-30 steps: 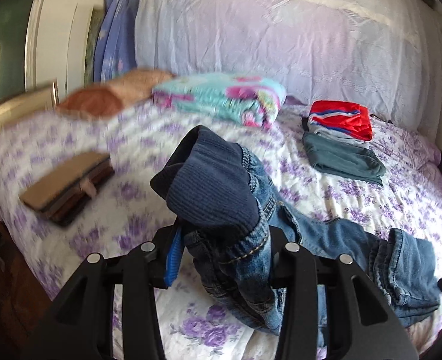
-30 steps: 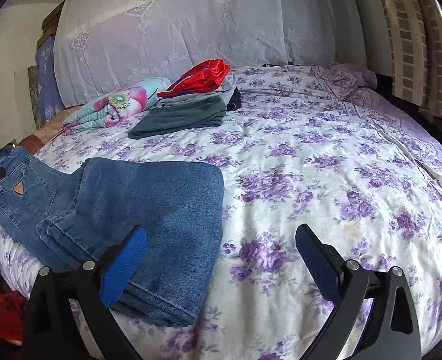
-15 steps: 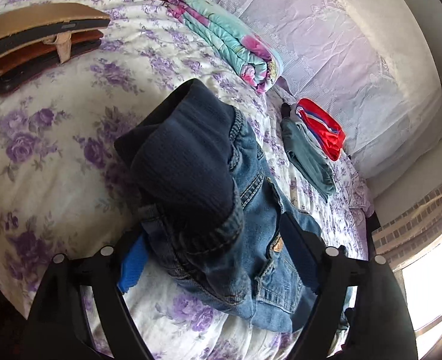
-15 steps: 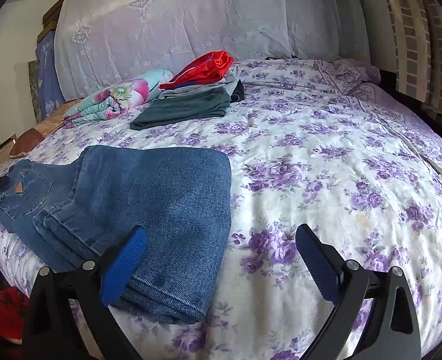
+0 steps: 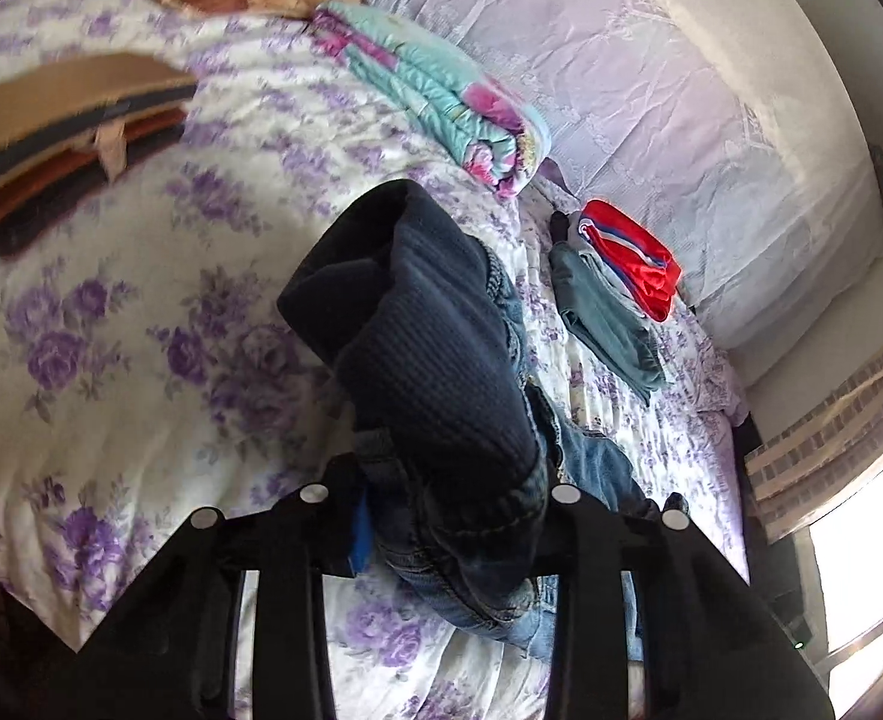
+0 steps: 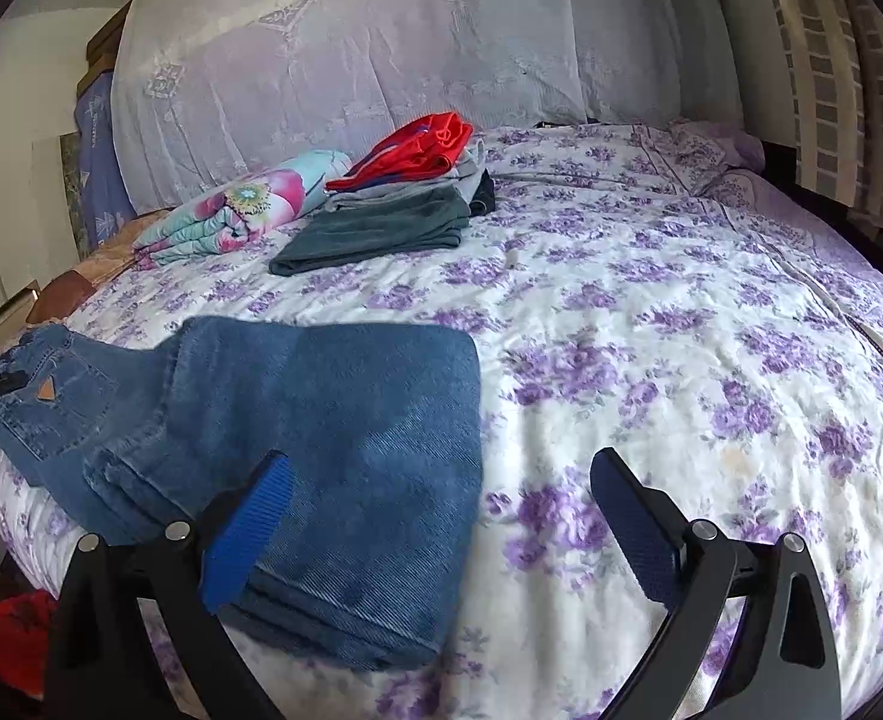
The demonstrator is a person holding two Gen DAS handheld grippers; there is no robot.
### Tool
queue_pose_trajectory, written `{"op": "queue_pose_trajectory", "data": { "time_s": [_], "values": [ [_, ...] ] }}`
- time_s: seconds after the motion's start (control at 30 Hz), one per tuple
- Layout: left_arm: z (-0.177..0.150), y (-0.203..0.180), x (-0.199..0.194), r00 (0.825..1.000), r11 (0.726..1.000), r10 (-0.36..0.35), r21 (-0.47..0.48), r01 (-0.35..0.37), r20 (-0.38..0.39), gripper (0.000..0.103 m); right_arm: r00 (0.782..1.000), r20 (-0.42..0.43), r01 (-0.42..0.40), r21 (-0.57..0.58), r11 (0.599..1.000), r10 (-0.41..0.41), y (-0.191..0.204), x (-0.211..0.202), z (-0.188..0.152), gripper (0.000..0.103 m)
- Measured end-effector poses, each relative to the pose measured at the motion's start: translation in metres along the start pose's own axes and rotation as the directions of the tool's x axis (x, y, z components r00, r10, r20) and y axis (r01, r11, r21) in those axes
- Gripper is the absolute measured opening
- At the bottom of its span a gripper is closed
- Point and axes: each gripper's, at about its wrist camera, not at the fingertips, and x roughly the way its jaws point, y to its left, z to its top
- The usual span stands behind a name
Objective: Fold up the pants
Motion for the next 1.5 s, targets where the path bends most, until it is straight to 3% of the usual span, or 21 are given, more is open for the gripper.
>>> {"op": "queue_pose_trajectory", "data": {
  "time_s": [0.1,0.23,0.37,0.47,0.57,0.7,0.8,0.9,1.0,1.1,1.17,1.27,1.3,1.33,1.43,1.5],
  "values": [
    [0.001,-0.013,-0.005,1.0,0.999,0.019,0.038,-0.02,0.02,0.032,0.998,0.016,-0.065,-0.015,0.998,0.066,0.023,0.003,0.03,0.1],
    [-0.002,-0.018,-0.01,0.999,0.997,0.035,0.073,-0.038,0.041,0.032,0.996,-0.036,-0.088,-0.112,0.99,0.084,0.07,0.028,0.062,0.1],
    [-0.002,-0.015,-0.01,0.999,0.997,0.025,0.072,-0.028,0.034,0.032,0.992,-0.129,-0.028,-0.271,0.962,-0.008,0.118,0.073,0.068,0.1],
    [-0.001,-0.013,-0.01,0.999,0.997,0.017,0.071,-0.019,0.029,0.032,0.958,-0.271,-0.023,-0.389,0.921,-0.09,0.14,0.123,0.049,0.1],
    [-0.001,-0.012,-0.01,1.0,0.997,0.014,0.073,-0.016,0.023,0.032,0.959,-0.273,-0.033,-0.361,0.932,-0.072,0.14,0.119,0.056,0.1],
    [-0.002,-0.01,-0.009,1.0,0.998,0.01,0.069,-0.011,0.023,0.032,0.985,-0.171,-0.034,-0.363,0.931,-0.031,0.158,0.092,0.074,0.1],
    [-0.001,-0.009,-0.009,1.0,0.998,0.007,0.069,-0.009,0.022,0.032,0.974,-0.213,-0.034,-0.457,0.889,-0.072,0.19,0.113,0.074,0.1],
    [-0.001,-0.013,-0.01,1.0,0.997,0.007,0.081,-0.009,0.019,0.032,0.938,-0.306,-0.036,-0.556,0.83,-0.165,0.211,0.157,0.052,0.1],
    [0.0,-0.016,-0.012,1.0,0.995,0.016,0.099,-0.018,0.026,0.032,0.962,-0.247,-0.028,-0.521,0.853,-0.119,0.205,0.13,0.062,0.099],
    [0.003,-0.015,-0.011,1.0,0.995,0.011,0.095,-0.013,0.019,0.032,0.986,-0.166,-0.059,-0.495,0.867,-0.028,0.189,0.071,0.058,0.1],
    [0.003,-0.014,-0.009,1.0,0.996,0.013,0.091,-0.015,0.018,0.032,0.988,-0.157,-0.089,-0.515,0.852,0.008,0.182,0.043,0.042,0.1],
    [0.003,-0.015,-0.01,1.0,0.996,0.012,0.087,-0.014,0.021,0.032,0.975,-0.218,-0.104,-0.585,0.805,-0.032,0.183,0.042,-0.004,0.099],
    [0.003,-0.017,-0.011,1.0,0.996,0.01,0.09,-0.012,0.022,0.032,0.982,-0.184,-0.077,-0.601,0.796,-0.043,0.184,0.043,-0.02,0.099],
    [0.003,-0.019,-0.012,1.0,0.995,0.014,0.098,-0.016,0.023,0.032,0.99,-0.138,-0.059,-0.594,0.802,-0.029,0.182,0.039,-0.024,0.099],
    [0.003,-0.029,-0.017,0.999,0.99,0.032,0.133,-0.036,0.038,0.032,0.988,-0.151,-0.108,-0.535,0.838,0.03,0.174,0.027,-0.012,0.099],
    [0.003,-0.038,-0.021,0.998,0.985,0.037,0.168,-0.046,0.053,0.032,0.994,-0.07,-0.107,-0.489,0.866,0.083,0.163,0.007,-0.003,0.099]
  ]
}}
